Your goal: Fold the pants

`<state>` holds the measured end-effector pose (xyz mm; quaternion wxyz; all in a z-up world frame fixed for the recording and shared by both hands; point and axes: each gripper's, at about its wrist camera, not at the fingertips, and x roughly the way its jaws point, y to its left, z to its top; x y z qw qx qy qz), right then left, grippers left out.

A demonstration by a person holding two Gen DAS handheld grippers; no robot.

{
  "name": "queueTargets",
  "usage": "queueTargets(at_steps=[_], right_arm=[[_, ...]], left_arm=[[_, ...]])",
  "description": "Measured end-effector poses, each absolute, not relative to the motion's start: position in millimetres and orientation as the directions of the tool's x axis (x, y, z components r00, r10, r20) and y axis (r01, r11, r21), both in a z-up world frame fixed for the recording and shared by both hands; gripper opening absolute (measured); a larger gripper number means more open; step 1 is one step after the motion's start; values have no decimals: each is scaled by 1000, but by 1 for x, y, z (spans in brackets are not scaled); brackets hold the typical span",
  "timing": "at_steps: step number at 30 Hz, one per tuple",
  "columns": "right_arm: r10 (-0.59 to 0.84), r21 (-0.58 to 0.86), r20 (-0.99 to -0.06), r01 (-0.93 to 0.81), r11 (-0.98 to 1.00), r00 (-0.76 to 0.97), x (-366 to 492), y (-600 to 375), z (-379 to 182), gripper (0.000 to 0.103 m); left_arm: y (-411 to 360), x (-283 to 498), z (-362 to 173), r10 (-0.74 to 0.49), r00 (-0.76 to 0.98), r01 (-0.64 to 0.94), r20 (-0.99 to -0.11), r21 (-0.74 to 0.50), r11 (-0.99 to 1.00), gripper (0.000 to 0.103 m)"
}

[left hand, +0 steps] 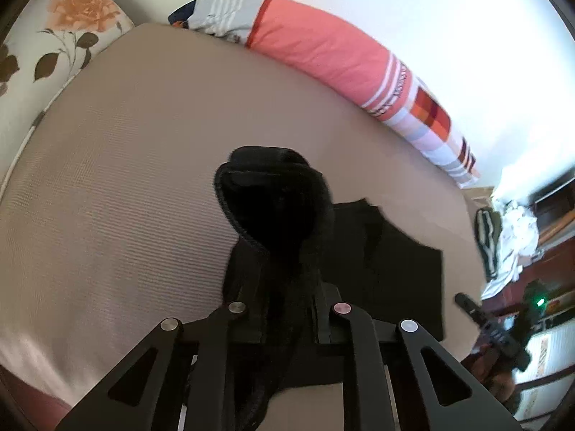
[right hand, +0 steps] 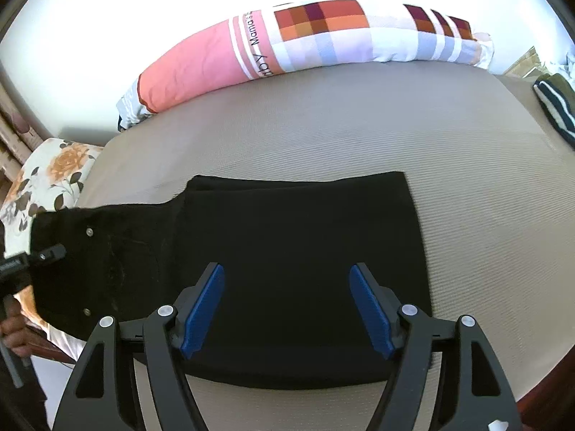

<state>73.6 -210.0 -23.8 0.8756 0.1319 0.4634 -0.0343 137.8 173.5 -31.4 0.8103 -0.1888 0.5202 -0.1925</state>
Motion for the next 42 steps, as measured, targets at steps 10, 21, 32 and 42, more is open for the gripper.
queueTargets(at_steps=[10,21,32,42], right_arm=[[73,238,-789,195,952,611,43,-257,-17,72],[28,341,-741,341,876,671,20,-309,-30,73],[-7,445,-723,474,760,690,3,-362,-34,73],[11,453,-731,473,755,683,4,-363,-38,73]], left_arm=[[79,117,7,-561,389,196,-731,-529,826,15],[-11,121,8,-643,337,230,-687,-602,764,14],[-97,127,-10,-676,278,314,-682,-601,735,14],[-131,134,-57,-617,222,296,-755,-551,781,16]])
